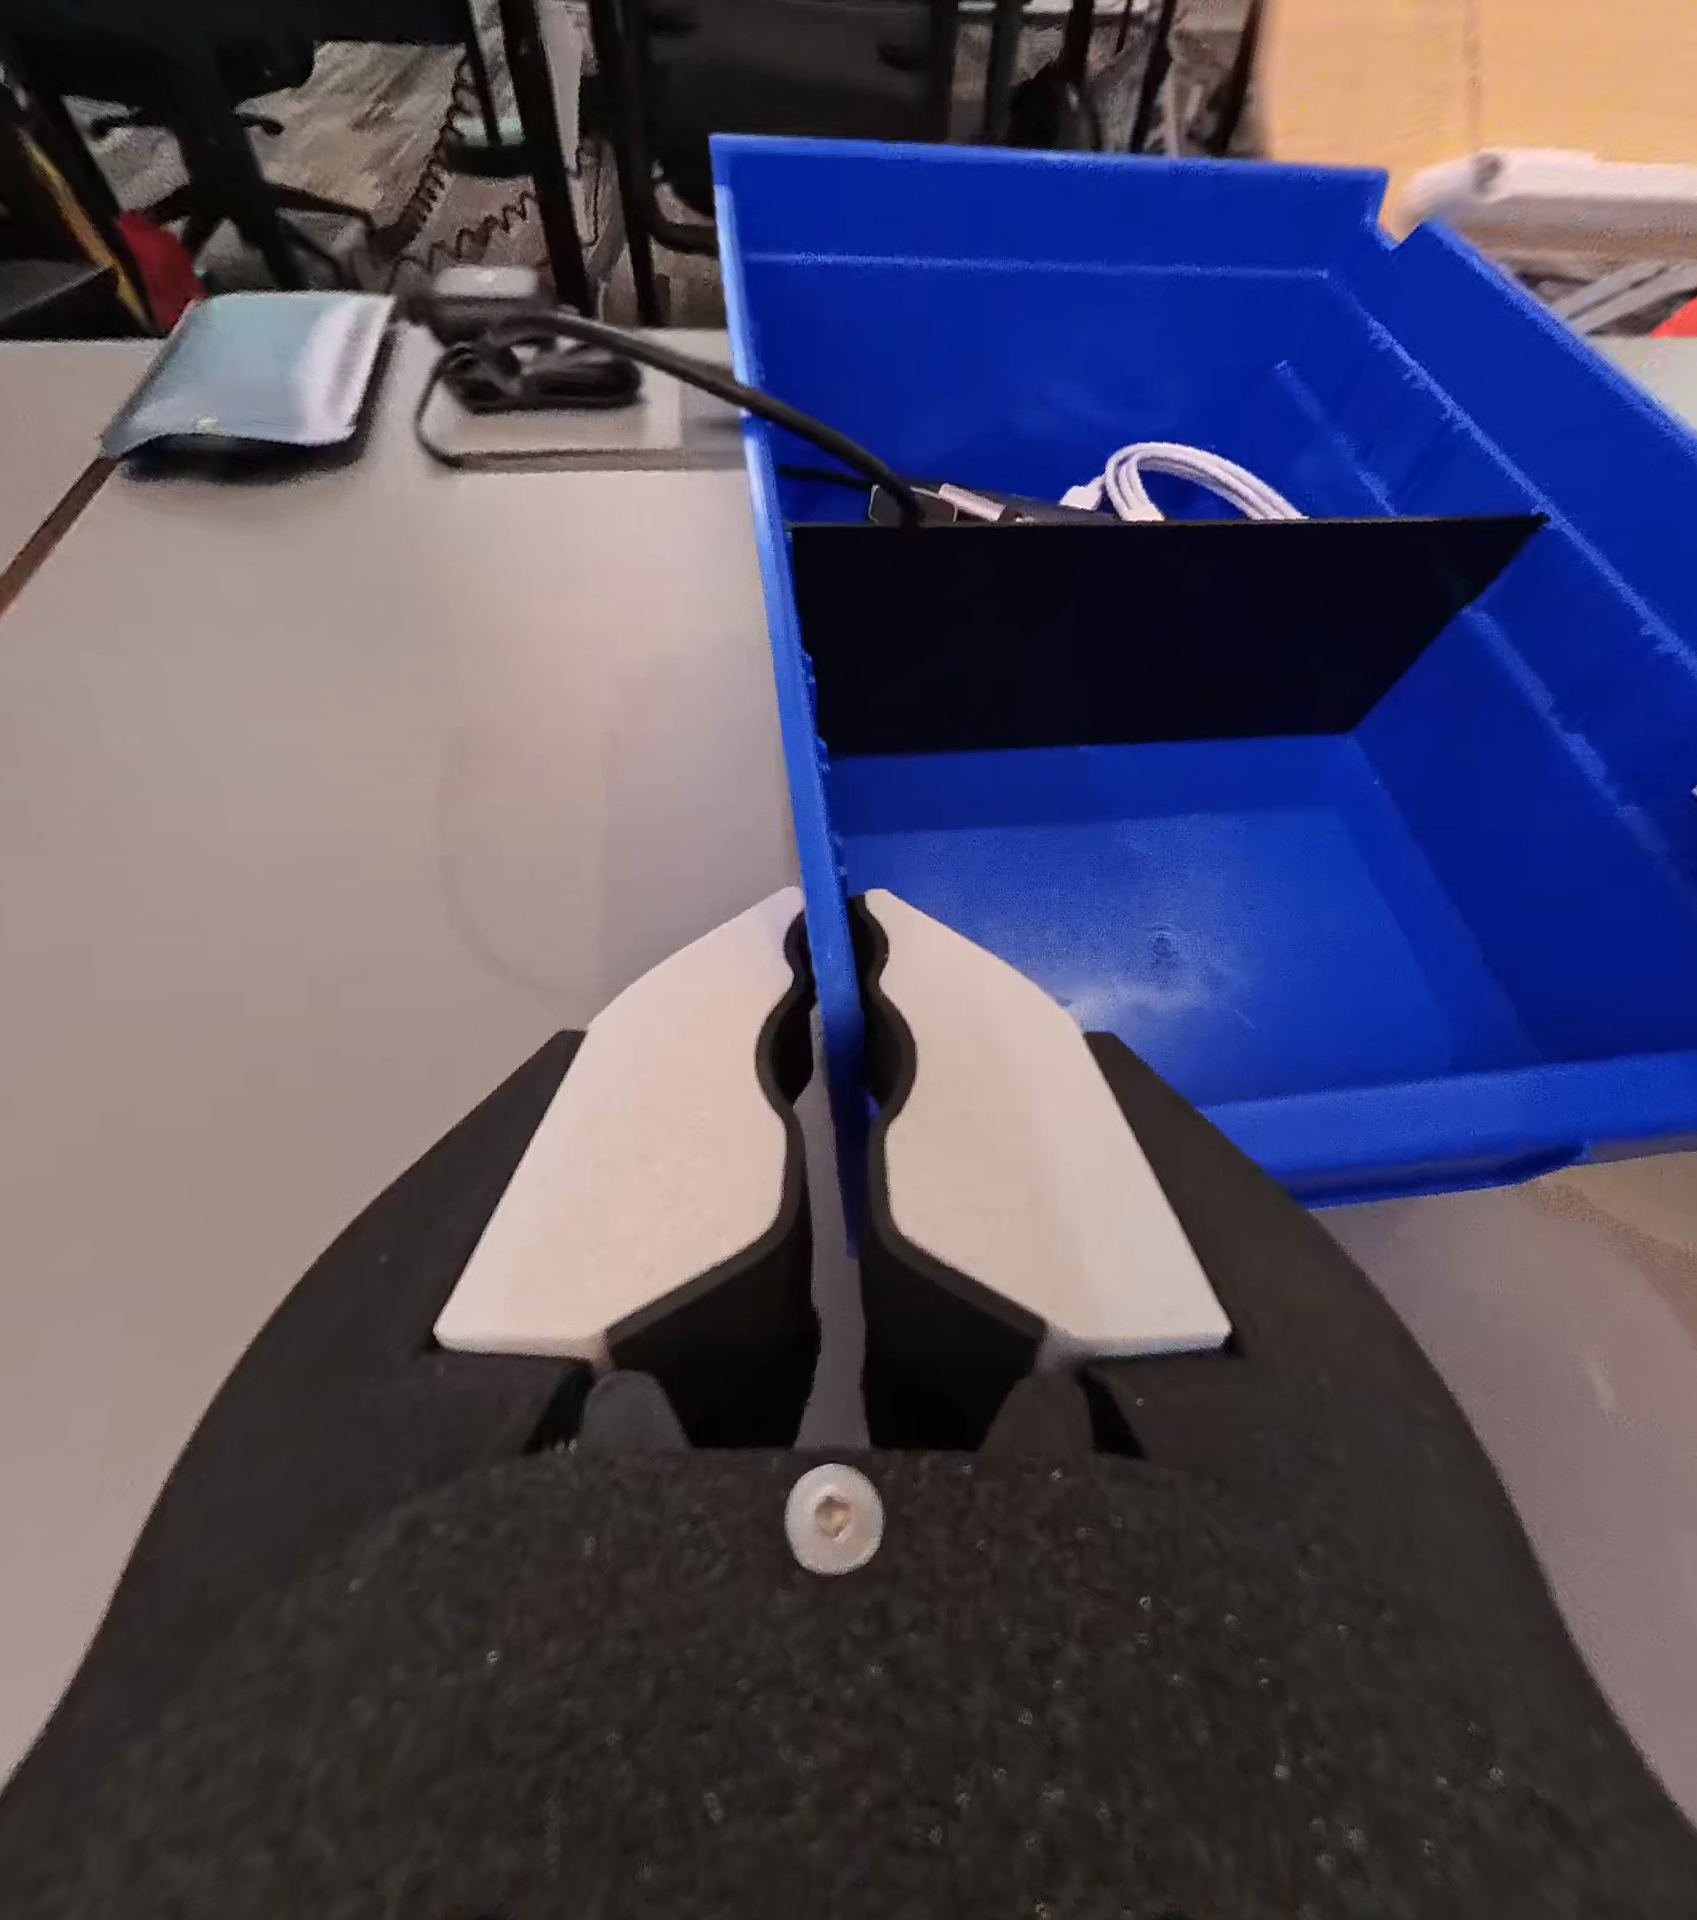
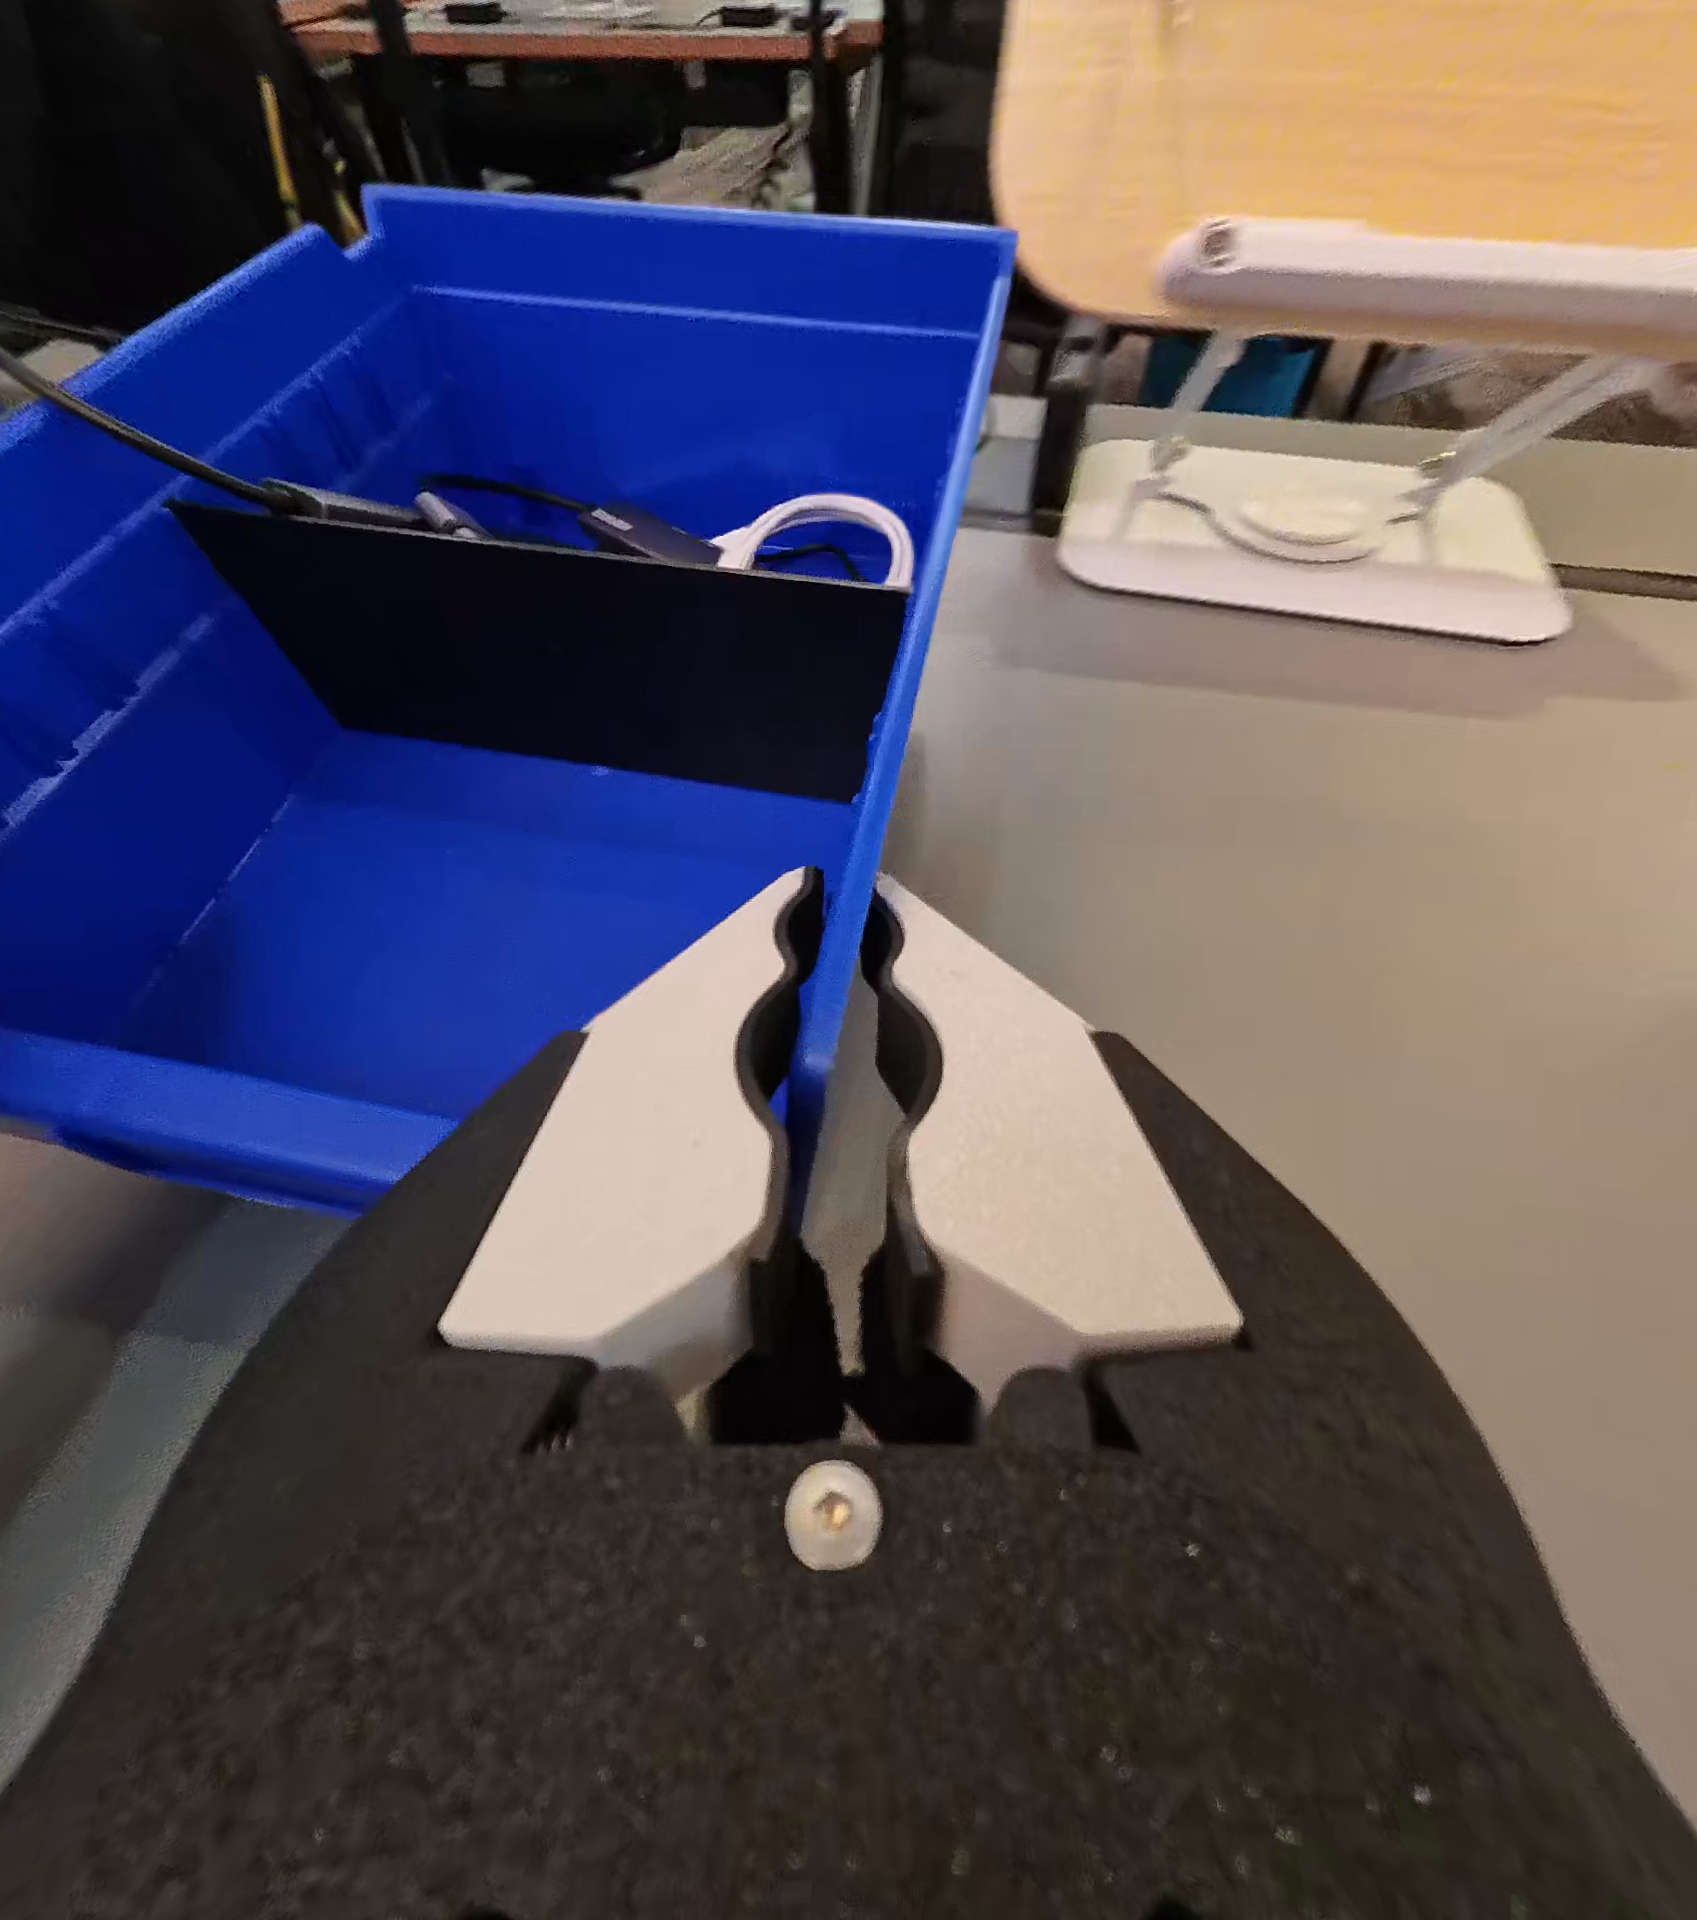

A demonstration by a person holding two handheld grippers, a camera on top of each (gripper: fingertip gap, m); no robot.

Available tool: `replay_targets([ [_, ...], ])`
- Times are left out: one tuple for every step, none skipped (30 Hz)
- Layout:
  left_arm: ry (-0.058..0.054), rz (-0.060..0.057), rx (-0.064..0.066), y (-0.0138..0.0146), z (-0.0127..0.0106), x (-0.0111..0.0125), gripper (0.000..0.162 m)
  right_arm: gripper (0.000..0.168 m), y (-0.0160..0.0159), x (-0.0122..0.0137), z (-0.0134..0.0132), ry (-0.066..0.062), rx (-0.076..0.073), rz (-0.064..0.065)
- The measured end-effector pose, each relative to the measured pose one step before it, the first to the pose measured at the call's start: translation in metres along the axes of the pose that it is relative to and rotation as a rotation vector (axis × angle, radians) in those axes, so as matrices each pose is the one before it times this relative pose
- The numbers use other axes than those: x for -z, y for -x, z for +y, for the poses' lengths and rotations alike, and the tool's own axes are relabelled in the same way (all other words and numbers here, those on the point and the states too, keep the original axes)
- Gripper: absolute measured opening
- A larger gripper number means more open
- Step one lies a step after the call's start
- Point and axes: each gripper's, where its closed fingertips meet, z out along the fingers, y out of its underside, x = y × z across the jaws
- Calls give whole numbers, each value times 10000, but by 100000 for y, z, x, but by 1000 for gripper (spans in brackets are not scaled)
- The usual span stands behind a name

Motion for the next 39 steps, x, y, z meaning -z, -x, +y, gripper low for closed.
replay_targets([
  [142, -45, 86, 1116, 462, 21, 4, 5, 1088, -464, 250, 107, 26, -130],
  [199, 2, 69, 891, 545, -92, 4, 6, 855, -463, 357, 210, -2, -106],
  [275, 50, 114, 706, 623, -234, 4, 6, 643, -489, 542, 314, -26, -114],
  [276, 53, 98, 582, 660, -366, 4, 8, 512, -453, 644, 317, -74, -180],
  [-292, 55, 81, 371, -120, -248, 4, 9, 380, -201, -56, -250, -94, -192],
  [-108, 183, 330, 161, -92, -133, 5, 11, 223, -46, -45, -178, 89, -143],
  [-83, 91, 390, 148, -102, -61, 5, 14, 336, 95, 64, -31, 157, -295],
  [-23, 55, 266, 93, -17, 11, 6, 16, 295, 176, 49, -14, 67, -340],
  [-19, -2, 274, 66, -16, 100, 6, 20, 422, 309, 33, -24, -18, -499],
  [-95, 102, 226, -150, -160, 250, 9, 25, 447, 540, 38, -39, 65, -636],
  [-203, 148, 159, -269, -370, 470, 16, 28, 405, 776, 147, 11, 226, -701],
  [-323, -60, 175, -80, -563, 678, 20, 30, 339, 1002, 289, 81, 248, -719],
  [-435, -180, 77, 56, -687, 800, 23, 34, 201, 1281, 387, 96, 236, -714],
  [-475, -214, -6, 85, -703, 842, 26, 49, -354, 1502, 232, -71, 171, -417],
  [-427, -227, -96, 80, -621, 774, 26, 58, -901, 1732, 255, -103, 168, -148],
  [-367, -206, -225, 30, -502, 661, 26, 58, -1132, 1911, 551, 33, 105, -84],
  [-261, -215, -359, -14, -356, 524, 26, 58, -1461, 1958, 657, 44, 3, 36],
  [-108, -221, -420, -89, -167, 404, 26, 58, -1841, 2067, 648, -12, -64, 189],
  [20, -158, -329, -316, -32, 369, 26, 58, -2002, 2136, 621, -82, -138, 208],
  [220, 28, -96, -764, 237, 432, 26, 58, -1889, 2219, 608, -87, -156, 52],
  [388, 394, 80, -1488, 559, 556, 26, 57, -1642, 2289, 305, -172, -252, -70],
  [364, 622, 122, -1982, 800, 555, 26, 57, -1688, 2321, -147, -314, -359, 90],
  [282, 685, 159, -2230, 1030, 532, 25, 57, -1697, 2372, -303, -314, -248, 148],
  [215, 686, 209, -2325, 1197, 574, 26, 57, -1709, 2456, -252, -283, -132, 188],
  [161, 447, 202, -1967, 1382, 612, 26, 56, -2089, 2481, -179, -302, -247, 502],
  [20, 113, 176, -1298, 1439, 574, 26, 56, -2386, 2380, -147, -377, -259, 659],
  [-23, -124, 222, -671, 1418, 462, 24, 56, -2574, 2162, -155, -445, -233, 737],
  [115, 112, 90, -664, 1231, 239, 21, 54, -2659, 1831, -101, -447, -199, 759],
  [271, 308, -29, -719, 620, -41, 21, 51, -2759, 1326, -15, -325, -177, 824],
  [187, 115, -88, -261, -47, -234, 21, 50, -2739, 724, 33, -139, -200, 883],
  [-11, -61, -176, 128, -368, -374, 22, 50, -2286, 190, 36, -8, -191, 736],
  [-41, -142, -245, 309, -289, -438, 25, 51, -1546, -118, 68, 74, -194, 492],
  [29, -142, -177, 304, -126, -380, 26, 51, -761, -276, 222, 134, -141, 228],
  [69, -46, -32, 137, -25, -326, 26, 51, -142, -287, 327, 166, -49, 50],
  [98, 97, 37, -91, 60, -255, 27, 51, 317, -248, 352, 146, -18, -100],
  [115, 136, 41, -196, 139, -209, 27, 51, 623, -165, 306, 112, -50, -220],
  [83, 86, 16, -159, 129, -180, 27, 51, 634, -94, 230, 68, -59, -224],
  [41, 49, -59, -104, 51, -165, 27, 51, 505, -62, 160, 19, -43, -164],
  [-1, -74, -71, 83, -47, -121, 27, 51, 286, -36, 101, 1, -43, -62],
])
